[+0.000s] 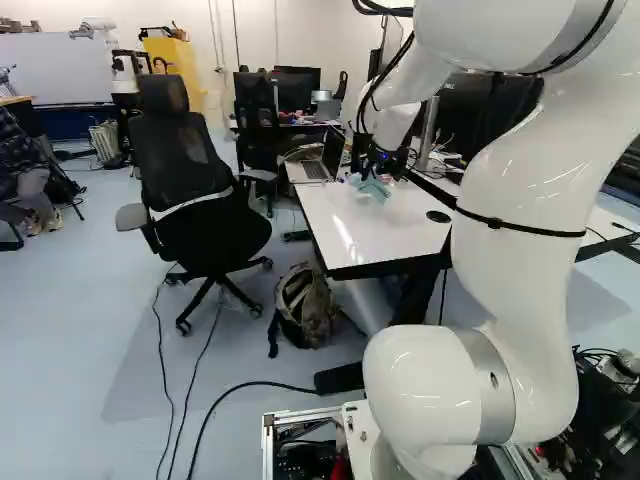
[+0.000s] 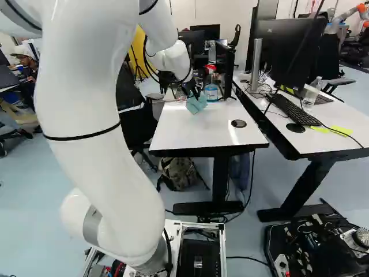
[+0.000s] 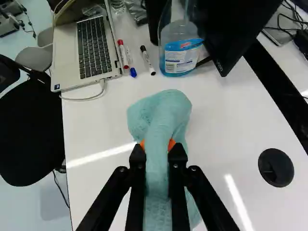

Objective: Clean the table with the green towel

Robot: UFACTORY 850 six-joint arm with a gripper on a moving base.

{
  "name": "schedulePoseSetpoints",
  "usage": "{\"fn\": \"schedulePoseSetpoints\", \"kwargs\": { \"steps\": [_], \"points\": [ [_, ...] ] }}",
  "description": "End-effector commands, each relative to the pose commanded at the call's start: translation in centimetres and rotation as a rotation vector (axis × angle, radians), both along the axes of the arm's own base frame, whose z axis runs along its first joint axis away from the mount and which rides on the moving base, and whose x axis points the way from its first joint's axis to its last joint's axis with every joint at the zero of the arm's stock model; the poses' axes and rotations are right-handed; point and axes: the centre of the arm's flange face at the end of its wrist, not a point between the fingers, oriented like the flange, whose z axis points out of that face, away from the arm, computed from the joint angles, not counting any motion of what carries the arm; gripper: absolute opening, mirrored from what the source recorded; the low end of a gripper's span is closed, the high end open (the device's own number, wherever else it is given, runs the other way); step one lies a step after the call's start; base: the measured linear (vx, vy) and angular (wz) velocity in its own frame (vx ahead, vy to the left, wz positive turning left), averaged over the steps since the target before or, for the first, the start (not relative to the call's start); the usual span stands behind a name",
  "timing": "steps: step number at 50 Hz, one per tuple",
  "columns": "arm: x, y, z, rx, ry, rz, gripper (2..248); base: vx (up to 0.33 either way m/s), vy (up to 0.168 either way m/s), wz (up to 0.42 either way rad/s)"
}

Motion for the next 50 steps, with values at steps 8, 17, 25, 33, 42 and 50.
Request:
{"fn": "schedulePoseSetpoints", "kwargs": {
  "steps": [8,17,25,33,42,50],
  "points": [
    [1.0,1.3,0.0,0.0,-0.003,0.025,53,0.0,0.0,0.0],
    [2.1,2.7,-0.1,-0.001,-0.007,0.051,53,0.0,0.0,0.0],
    [3.0,3.8,-0.1,-0.001,-0.011,0.071,53,0.0,0.0,0.0],
    [3.9,4.0,-0.2,-0.002,-0.015,0.076,53,0.0,0.0,0.0],
    [4.9,4.0,-0.2,-0.002,-0.02,0.077,53,0.0,0.0,0.0],
    [5.7,4.0,-0.3,-0.003,-0.025,0.078,53,0.0,0.0,0.0]
  ]
}}
